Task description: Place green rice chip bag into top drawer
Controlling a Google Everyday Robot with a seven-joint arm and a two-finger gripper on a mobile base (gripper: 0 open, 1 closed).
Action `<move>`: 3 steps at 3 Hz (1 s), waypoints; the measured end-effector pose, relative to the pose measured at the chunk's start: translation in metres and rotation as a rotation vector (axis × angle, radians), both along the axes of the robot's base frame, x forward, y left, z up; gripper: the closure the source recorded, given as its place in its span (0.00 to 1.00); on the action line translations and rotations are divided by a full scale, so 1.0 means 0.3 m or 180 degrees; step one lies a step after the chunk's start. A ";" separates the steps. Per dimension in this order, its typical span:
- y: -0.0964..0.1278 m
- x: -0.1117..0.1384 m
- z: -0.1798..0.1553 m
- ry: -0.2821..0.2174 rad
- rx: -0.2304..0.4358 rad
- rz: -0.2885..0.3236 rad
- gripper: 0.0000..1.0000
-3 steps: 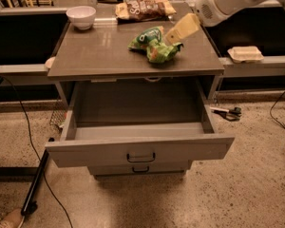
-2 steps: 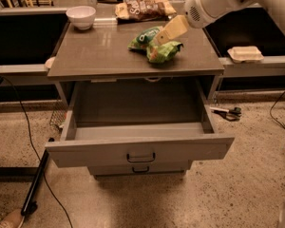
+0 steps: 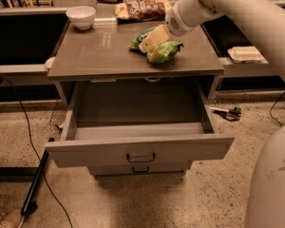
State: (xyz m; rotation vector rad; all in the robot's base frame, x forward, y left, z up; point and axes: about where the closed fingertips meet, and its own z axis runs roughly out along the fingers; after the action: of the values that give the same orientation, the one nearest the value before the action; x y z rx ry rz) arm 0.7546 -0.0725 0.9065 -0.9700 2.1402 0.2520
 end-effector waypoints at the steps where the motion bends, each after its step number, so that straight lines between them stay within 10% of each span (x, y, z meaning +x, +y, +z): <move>1: 0.026 0.043 -0.052 -0.0052 -0.0091 0.0004 0.00; 3: 0.046 0.112 -0.149 -0.0116 -0.0312 -0.0061 0.00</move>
Offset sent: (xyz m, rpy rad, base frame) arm 0.0365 0.0137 -0.0414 -0.0879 -0.0562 -0.0141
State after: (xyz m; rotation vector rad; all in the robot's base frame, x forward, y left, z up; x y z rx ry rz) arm 0.7881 -0.0587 0.8617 -1.0014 2.1442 0.1199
